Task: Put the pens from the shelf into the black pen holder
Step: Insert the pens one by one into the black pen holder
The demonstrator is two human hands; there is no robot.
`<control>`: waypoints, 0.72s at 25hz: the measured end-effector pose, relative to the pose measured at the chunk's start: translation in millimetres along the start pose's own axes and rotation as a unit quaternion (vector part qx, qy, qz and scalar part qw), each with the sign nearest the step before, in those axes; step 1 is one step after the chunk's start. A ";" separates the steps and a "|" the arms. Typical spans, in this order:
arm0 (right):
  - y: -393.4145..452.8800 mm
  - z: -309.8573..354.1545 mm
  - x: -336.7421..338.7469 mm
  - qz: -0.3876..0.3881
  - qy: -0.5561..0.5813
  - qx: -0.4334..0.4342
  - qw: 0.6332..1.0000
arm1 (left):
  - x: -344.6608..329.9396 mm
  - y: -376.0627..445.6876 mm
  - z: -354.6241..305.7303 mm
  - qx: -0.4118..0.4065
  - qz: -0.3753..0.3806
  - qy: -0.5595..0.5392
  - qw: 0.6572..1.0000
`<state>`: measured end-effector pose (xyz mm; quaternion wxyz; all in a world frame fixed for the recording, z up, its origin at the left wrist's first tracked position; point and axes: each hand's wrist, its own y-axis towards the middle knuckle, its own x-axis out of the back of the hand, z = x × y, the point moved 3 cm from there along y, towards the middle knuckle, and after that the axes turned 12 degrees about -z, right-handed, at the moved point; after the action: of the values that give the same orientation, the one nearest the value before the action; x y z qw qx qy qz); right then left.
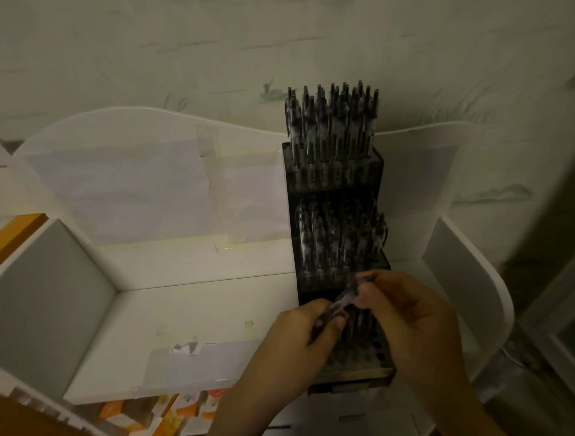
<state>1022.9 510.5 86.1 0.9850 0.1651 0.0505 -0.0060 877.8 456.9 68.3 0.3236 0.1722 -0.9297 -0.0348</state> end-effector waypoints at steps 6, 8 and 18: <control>17.8 10.7 31.6 -0.059 -0.146 0.162 0.974 | 12.1 -7.2 10.9 -0.056 -0.083 0.218 0.971; 16.6 -2.8 29.7 -0.033 -0.220 0.211 0.952 | 13.7 -9.9 8.8 -0.080 -0.102 0.234 0.964; 10.8 -91.7 22.0 0.056 -0.293 0.155 0.942 | 12.8 -18.3 1.3 -0.088 -0.131 0.260 0.953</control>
<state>1036.1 550.7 1.2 0.9171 0.3091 -0.2515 -0.0067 873.1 435.4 71.6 0.5607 0.2665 -0.7758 -0.1125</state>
